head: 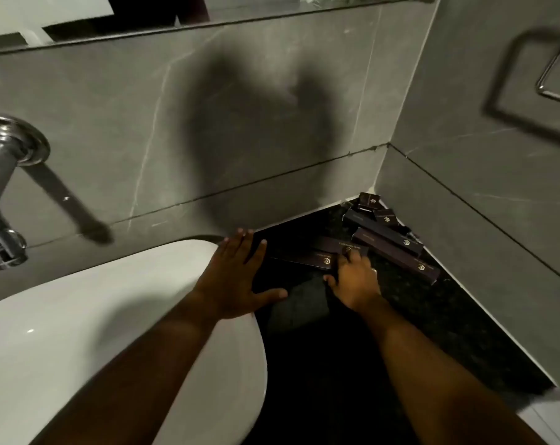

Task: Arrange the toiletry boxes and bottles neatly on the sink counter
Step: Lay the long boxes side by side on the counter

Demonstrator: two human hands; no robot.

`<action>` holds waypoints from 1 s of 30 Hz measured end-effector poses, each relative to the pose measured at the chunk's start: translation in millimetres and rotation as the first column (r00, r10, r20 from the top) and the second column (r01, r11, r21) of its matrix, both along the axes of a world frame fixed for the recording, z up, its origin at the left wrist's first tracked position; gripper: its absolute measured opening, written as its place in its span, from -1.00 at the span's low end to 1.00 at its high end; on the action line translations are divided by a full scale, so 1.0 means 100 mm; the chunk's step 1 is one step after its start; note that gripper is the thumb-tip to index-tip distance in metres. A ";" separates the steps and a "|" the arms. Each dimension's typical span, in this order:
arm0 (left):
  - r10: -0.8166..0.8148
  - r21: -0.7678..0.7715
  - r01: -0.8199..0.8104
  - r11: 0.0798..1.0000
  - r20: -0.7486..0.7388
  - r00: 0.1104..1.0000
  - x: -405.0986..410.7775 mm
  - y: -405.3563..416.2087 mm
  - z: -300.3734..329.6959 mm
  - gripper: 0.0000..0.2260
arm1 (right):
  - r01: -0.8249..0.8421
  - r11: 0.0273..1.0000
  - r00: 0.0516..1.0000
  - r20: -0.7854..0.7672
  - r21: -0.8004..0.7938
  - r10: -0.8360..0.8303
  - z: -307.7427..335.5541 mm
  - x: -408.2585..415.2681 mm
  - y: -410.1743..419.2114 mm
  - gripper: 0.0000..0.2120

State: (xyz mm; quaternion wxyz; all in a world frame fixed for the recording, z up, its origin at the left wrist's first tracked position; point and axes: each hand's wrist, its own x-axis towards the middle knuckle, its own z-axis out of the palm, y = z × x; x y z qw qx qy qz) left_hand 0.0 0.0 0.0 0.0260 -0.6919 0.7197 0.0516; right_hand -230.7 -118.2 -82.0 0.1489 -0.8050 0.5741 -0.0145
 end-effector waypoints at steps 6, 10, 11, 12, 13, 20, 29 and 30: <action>-0.016 -0.129 0.015 0.992 -0.014 1.000 0.05 -0.06 -0.11 -0.08 | -0.012 1.000 0.999 -0.044 -0.004 0.012 0.01 -0.01 -0.01 -0.46; -0.017 -0.151 0.007 0.989 -0.060 0.998 0.05 -0.05 -0.11 -0.03 | 0.085 0.995 0.996 0.021 0.052 -0.087 0.01 -0.22 0.44 -0.44; -0.017 -0.146 0.007 0.989 -0.064 0.998 0.05 -0.05 -0.11 -0.02 | 0.113 0.992 0.992 0.051 0.061 -0.116 -0.03 -0.31 0.60 -0.46; -0.021 -0.145 0.010 0.989 -0.072 0.997 0.05 -0.05 -0.11 -0.01 | 0.147 0.987 0.985 0.085 0.058 -0.151 -0.06 -0.41 0.79 -0.49; -0.022 -0.146 0.010 0.989 -0.077 0.997 0.04 -0.04 -0.10 0.00 | 0.182 0.983 0.976 0.115 0.037 -0.186 -0.09 -0.51 0.97 -0.52; -0.039 -0.169 0.018 0.985 -0.118 0.992 0.03 0.00 -0.08 0.00 | 0.388 0.918 0.913 0.170 -0.079 -0.371 -0.34 -0.87 1.96 -0.61; -0.037 -0.192 0.016 0.981 -0.111 0.993 0.07 -0.03 -0.15 -0.17 | 0.404 0.909 0.907 0.176 -0.103 -0.383 -0.38 -0.89 2.11 -0.49; -0.039 -0.191 0.017 0.981 -0.112 0.993 0.07 -0.03 -0.15 -0.17 | 0.405 0.907 0.907 0.179 -0.115 -0.382 -0.38 -0.89 2.11 -0.49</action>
